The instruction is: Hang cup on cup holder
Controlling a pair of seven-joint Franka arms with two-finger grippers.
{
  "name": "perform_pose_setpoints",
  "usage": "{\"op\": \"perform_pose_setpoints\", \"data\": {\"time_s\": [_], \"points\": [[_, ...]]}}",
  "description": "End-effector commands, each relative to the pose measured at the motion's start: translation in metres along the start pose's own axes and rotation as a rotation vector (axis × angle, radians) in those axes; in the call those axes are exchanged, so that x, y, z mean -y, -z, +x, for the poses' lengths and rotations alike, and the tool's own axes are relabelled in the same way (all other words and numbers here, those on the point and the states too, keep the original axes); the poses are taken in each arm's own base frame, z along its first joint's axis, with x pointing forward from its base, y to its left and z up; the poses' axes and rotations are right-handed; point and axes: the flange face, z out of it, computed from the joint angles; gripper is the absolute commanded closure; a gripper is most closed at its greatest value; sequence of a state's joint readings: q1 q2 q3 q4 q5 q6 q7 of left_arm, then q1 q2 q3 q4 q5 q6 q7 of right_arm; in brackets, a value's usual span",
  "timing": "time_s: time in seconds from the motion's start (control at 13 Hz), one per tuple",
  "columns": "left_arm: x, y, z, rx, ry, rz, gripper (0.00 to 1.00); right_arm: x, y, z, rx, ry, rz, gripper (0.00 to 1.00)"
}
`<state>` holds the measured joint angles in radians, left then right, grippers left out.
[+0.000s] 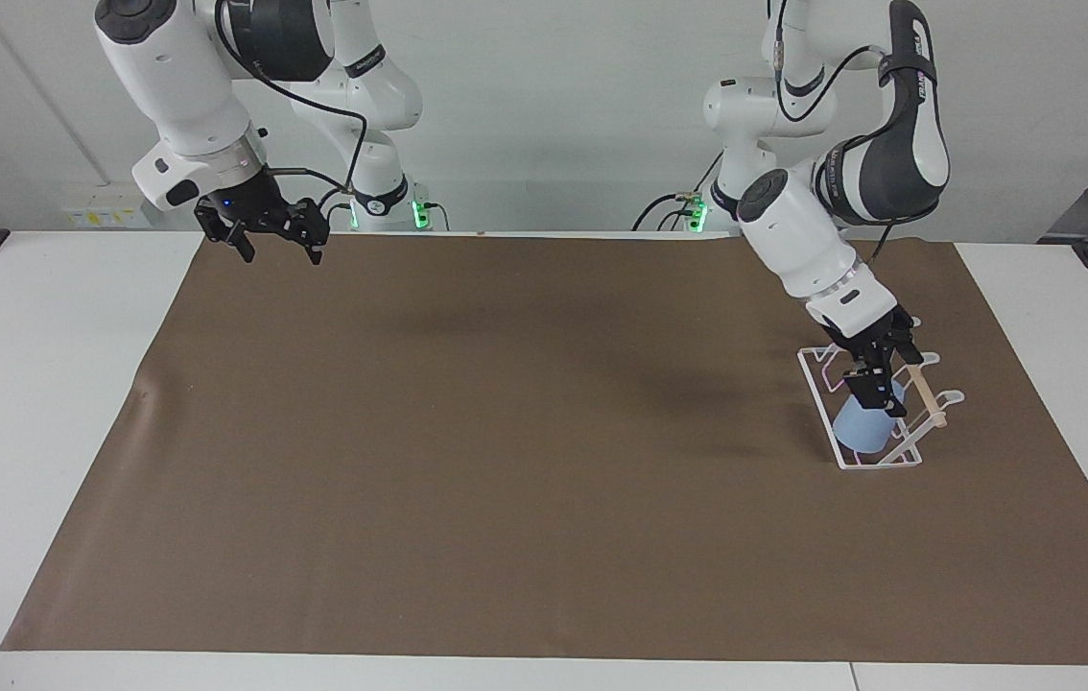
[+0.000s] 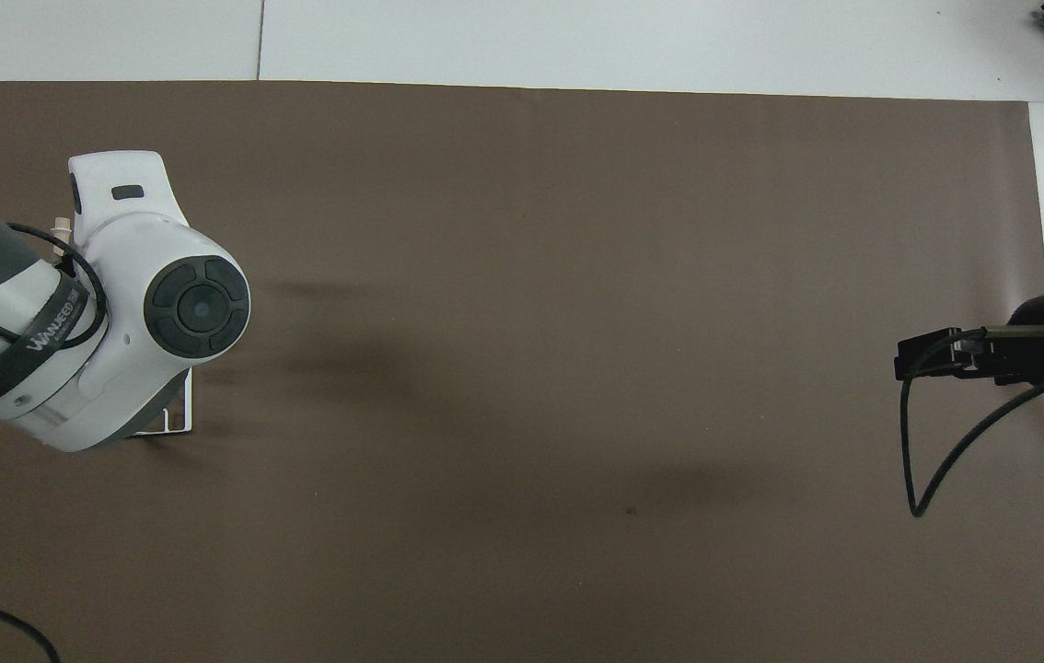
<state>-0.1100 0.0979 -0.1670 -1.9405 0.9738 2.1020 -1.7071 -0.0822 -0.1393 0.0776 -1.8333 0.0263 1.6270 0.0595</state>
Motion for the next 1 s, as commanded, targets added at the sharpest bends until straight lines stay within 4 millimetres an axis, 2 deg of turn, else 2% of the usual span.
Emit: {"op": "perform_pose_setpoints", "data": {"time_s": [0.0, 0.15, 0.54, 0.69, 0.93], "points": [[-0.012, 0.008, 0.014, 0.143, 0.007, -0.029, 0.00, -0.006, 0.005, -0.004, -0.020, 0.000, -0.001, 0.00], [-0.014, 0.026, 0.025, 0.243, -0.041, -0.067, 0.00, -0.008, 0.005, -0.005, -0.014, -0.005, -0.001, 0.00], [0.008, 0.070, 0.060, 0.398, -0.186, -0.207, 0.00, -0.010, 0.006, -0.004, -0.017, -0.009, 0.000, 0.00], [0.019, 0.078, 0.071, 0.444, -0.292, -0.259, 0.00, -0.010, 0.006, -0.004, -0.017, -0.009, 0.000, 0.00], [0.026, 0.085, 0.074, 0.484, -0.414, -0.303, 0.00, -0.010, 0.006, -0.004, -0.017, -0.009, 0.000, 0.00]]}}
